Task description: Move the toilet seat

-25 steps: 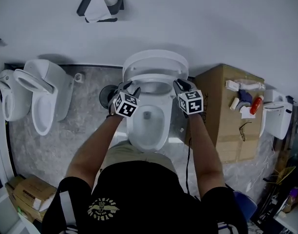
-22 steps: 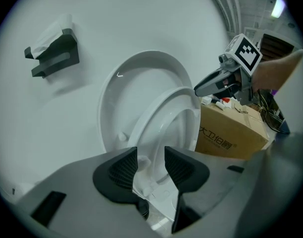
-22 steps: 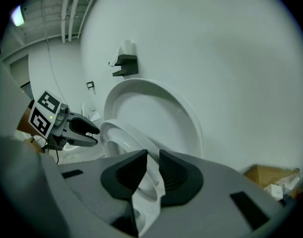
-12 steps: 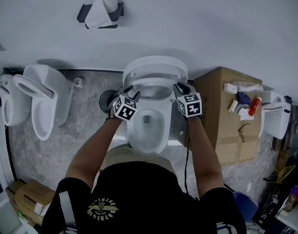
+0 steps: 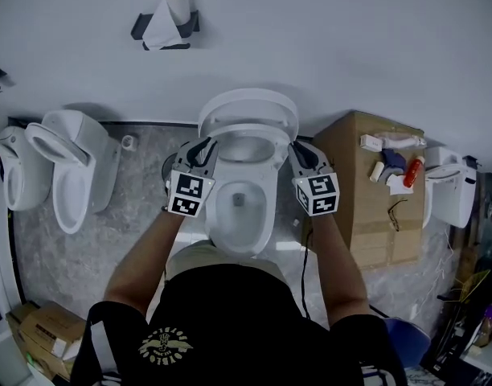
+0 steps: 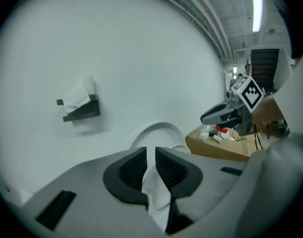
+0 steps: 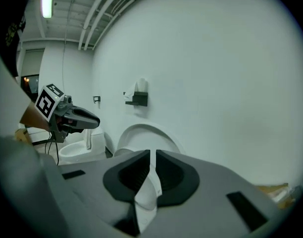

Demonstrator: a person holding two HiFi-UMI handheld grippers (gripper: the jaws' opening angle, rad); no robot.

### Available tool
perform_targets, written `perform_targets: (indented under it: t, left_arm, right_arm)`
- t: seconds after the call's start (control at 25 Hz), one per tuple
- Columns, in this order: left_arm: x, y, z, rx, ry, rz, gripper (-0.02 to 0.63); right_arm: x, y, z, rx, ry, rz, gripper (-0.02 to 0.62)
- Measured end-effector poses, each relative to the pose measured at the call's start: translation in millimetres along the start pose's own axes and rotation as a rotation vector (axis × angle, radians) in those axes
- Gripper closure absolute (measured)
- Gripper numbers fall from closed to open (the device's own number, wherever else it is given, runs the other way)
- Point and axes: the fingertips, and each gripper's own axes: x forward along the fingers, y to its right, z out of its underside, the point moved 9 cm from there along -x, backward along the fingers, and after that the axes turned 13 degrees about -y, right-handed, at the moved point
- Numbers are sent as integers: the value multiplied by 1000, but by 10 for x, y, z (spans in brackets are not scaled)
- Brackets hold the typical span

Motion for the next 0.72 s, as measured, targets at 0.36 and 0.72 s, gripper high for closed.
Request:
perform_targets:
  t: [0.36, 0.72]
  left_arm:
    - [-1208, 435, -292, 34, 168, -51, 577]
    - [-2056, 981, -277, -15, 192, -89, 581]
  right_arm:
    - [-1216, -159, -114, -47, 151, 34, 558]
    - [-2183, -334, 316, -57, 177, 33, 565]
